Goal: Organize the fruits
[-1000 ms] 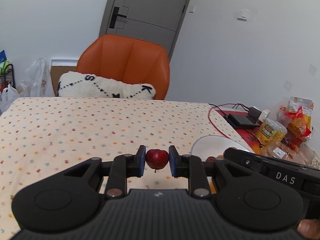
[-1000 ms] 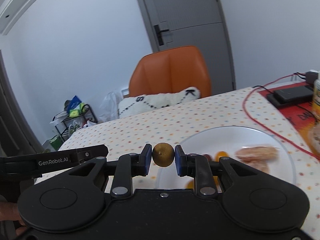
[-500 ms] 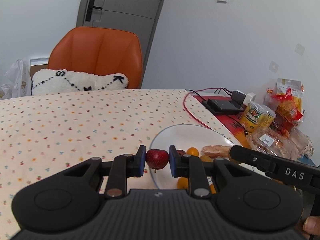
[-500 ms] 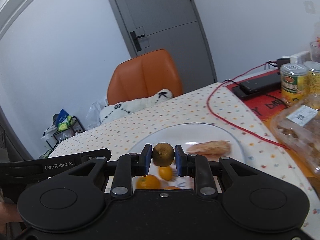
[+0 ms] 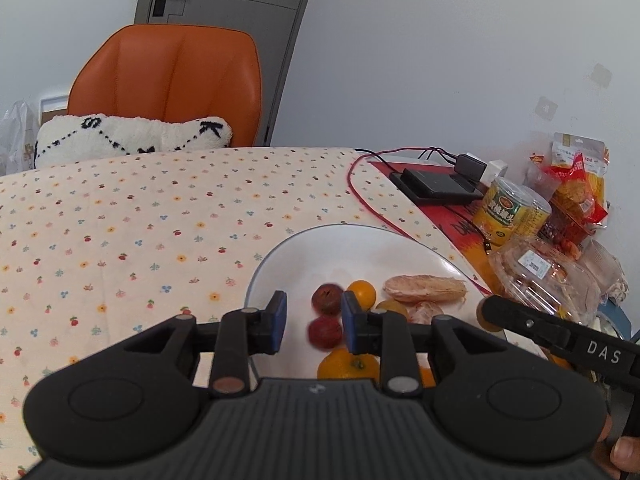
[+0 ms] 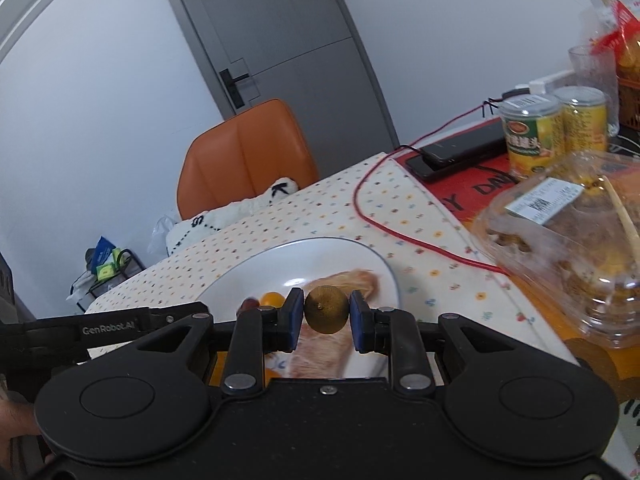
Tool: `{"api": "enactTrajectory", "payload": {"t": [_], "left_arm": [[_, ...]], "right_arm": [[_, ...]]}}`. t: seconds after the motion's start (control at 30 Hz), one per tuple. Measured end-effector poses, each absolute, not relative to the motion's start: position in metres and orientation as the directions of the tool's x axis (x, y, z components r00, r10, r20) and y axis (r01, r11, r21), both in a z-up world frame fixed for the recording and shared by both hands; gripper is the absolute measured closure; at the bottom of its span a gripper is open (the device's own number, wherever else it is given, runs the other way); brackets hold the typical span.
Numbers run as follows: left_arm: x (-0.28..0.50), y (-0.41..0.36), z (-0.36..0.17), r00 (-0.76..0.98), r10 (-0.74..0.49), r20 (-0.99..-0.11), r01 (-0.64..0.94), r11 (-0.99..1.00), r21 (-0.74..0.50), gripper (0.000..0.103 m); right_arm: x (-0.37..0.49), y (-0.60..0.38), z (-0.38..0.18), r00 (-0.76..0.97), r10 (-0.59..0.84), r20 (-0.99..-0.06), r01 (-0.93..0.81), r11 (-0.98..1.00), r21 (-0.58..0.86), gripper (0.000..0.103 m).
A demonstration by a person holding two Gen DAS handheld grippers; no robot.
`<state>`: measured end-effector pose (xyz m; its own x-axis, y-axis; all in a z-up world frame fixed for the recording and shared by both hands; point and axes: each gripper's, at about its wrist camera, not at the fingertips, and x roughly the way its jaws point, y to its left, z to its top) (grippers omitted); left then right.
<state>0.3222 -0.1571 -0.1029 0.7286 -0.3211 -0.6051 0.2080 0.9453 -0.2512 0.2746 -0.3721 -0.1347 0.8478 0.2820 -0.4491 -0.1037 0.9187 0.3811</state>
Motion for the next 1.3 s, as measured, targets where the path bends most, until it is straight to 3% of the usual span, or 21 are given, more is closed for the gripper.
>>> {"api": "enactTrajectory", "payload": {"t": [0.33, 0.4, 0.5, 0.83, 0.97, 1.17, 1.3], "left_arm": [[0.32, -0.149, -0.1, 0.729, -0.303, -0.614, 0.186, 0.951, -0.249, 0.074], [0.318, -0.146, -0.099, 0.727, -0.302, -0.616, 0.182, 0.951, -0.252, 0.072], [0.315, -0.14, -0.097, 0.728, -0.302, -0.615, 0.179, 0.95, -0.255, 0.064], [0.294, -0.116, -0.08, 0.753, -0.293, -0.59, 0.162, 0.95, -0.266, 0.048], [0.284, -0.105, -0.07, 0.76, -0.287, -0.583, 0.159, 0.952, -0.262, 0.036], [0.262, -0.088, -0.055, 0.783, -0.276, -0.558, 0.153, 0.954, -0.257, 0.028], [0.247, -0.082, -0.047, 0.794, -0.257, -0.551, 0.142, 0.96, -0.242, 0.025]], "right_arm": [[0.277, -0.372, -0.138, 0.846, 0.282, -0.451, -0.096, 0.915, 0.393, 0.08], [0.277, -0.371, -0.138, 0.846, 0.272, -0.458, -0.084, 0.917, 0.389, 0.074], [0.274, -0.373, -0.135, 0.856, 0.256, -0.449, -0.063, 0.914, 0.401, 0.066], [0.256, -0.361, -0.12, 0.864, 0.251, -0.437, -0.064, 0.914, 0.4, 0.066], [0.247, -0.351, -0.111, 0.867, 0.255, -0.429, -0.079, 0.919, 0.386, 0.066], [0.231, -0.336, -0.098, 0.87, 0.26, -0.419, -0.099, 0.924, 0.369, 0.066], [0.218, -0.327, -0.09, 0.87, 0.267, -0.415, -0.115, 0.928, 0.354, 0.058]]}}
